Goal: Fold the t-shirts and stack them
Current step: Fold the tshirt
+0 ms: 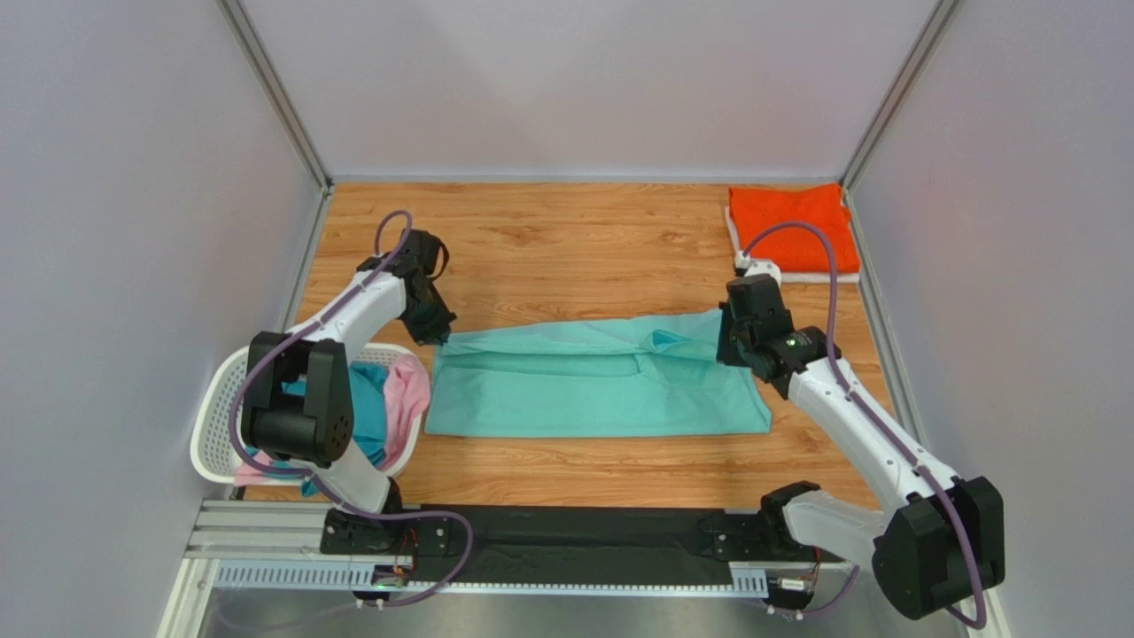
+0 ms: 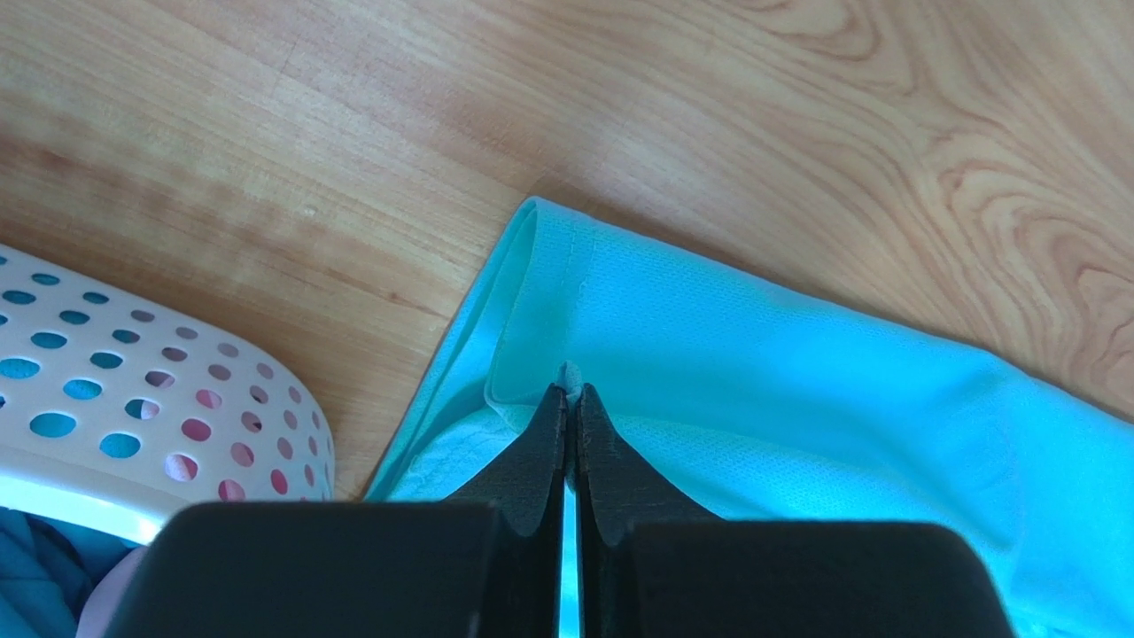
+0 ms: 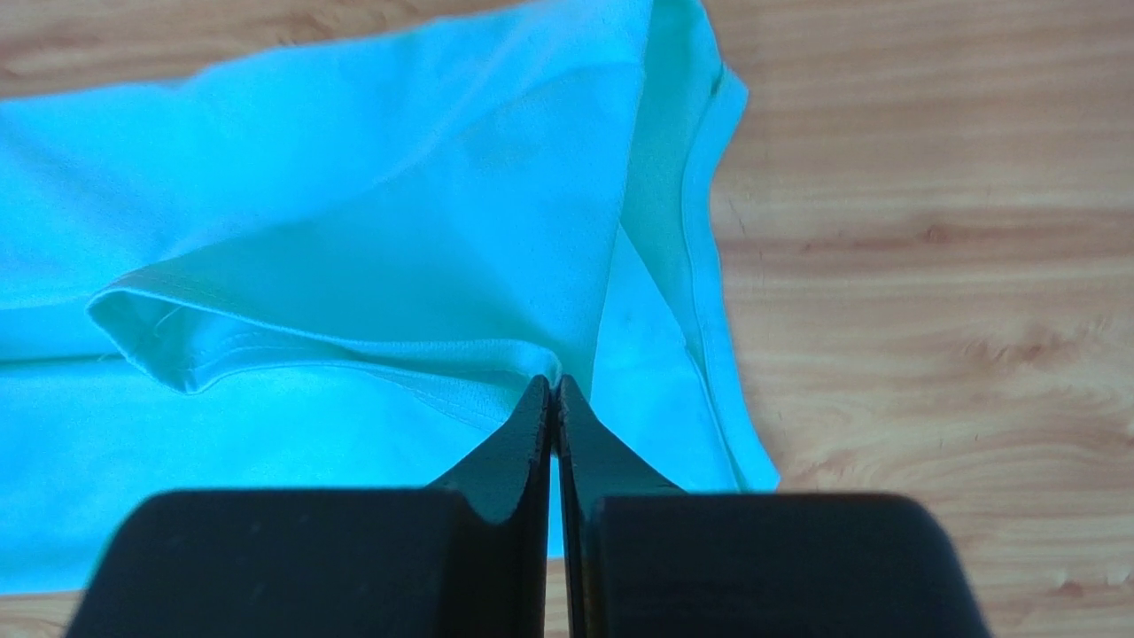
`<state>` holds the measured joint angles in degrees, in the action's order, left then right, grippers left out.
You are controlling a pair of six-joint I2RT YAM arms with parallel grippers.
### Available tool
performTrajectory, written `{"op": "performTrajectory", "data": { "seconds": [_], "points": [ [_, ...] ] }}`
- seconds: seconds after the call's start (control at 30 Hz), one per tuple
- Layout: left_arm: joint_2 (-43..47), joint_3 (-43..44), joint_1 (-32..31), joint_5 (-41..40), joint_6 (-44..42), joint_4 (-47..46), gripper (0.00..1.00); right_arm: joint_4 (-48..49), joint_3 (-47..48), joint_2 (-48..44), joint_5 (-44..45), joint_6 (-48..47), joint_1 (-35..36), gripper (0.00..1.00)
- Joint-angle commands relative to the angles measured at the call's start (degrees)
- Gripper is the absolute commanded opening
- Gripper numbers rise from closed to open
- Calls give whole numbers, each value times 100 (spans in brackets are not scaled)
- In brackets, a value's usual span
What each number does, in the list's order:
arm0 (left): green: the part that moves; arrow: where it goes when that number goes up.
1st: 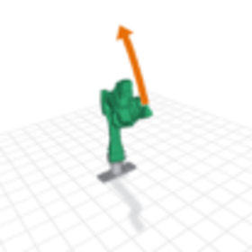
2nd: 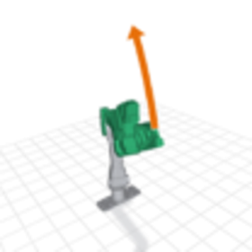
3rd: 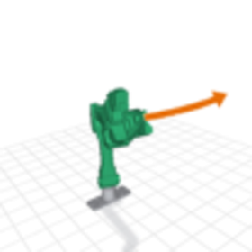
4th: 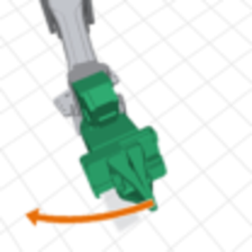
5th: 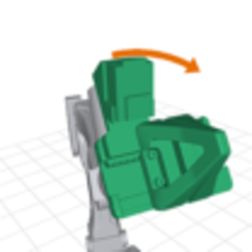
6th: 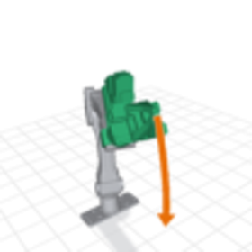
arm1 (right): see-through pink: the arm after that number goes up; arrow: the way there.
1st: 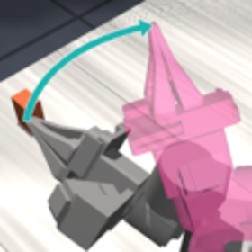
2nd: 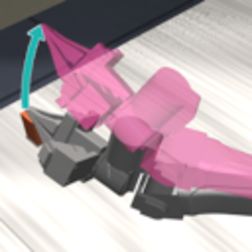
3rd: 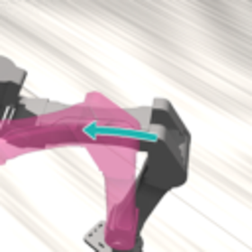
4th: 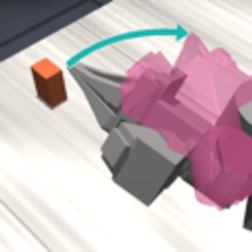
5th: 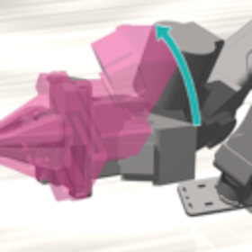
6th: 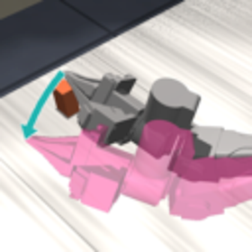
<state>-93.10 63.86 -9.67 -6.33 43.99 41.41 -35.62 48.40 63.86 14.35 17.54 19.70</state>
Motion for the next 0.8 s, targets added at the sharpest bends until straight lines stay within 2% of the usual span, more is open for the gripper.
{"op": "performTrajectory", "data": {
  "seconds": [0.0,0.1,0.17,0.2,0.27,0.3,0.33,0.37,0.4,0.43,0.47,0.5,0.57,0.77],
  "points": [
    [213,-144,-26,-79,-48,-142,0,-95,-478,-372,-63,363,7,1],
    [205,-242,-26,-123,-48,-159,0,-112,-971,-732,-187,521,-2,6],
    [222,-286,-26,-114,-66,-159,11,-287,-1096,-865,-187,803,-19,11],
    [274,-321,-35,-106,-40,-159,15,-375,-1122,-909,-256,934,7,19],
    [353,-339,-52,-53,-22,-151,25,-622,-1227,-1085,-327,1427,7,23],
    [467,-321,-61,-44,-22,-159,40,-648,-1271,-1286,-467,1497,7,40],
    [529,-304,-70,-27,-30,-151,43,-779,-1281,-1392,-485,1663,-2,48],
    [599,-286,-87,0,-48,-159,46,-841,-1281,-1524,-503,1691,7,49],
    [748,-234,-122,9,-83,-142,52,-877,-1263,-1786,-547,1683,7,60],
    [819,-198,-140,17,-92,-133,59,-929,-1228,-1919,-565,1683,7,71],
    [881,-155,-184,35,-92,-98,69,-947,-1150,-2042,-565,1639,7,93],
    [977,-58,-202,53,-75,-28,82,-938,-1097,-2226,-565,1612,7,100],
    [1074,108,-254,88,-83,34,98,-938,-895,-2325,-573,1525,-2,100],
    [1259,601,-439,18,-83,377,100,-842,-464,-2106,-890,1454,-19,100]
  ]
}}
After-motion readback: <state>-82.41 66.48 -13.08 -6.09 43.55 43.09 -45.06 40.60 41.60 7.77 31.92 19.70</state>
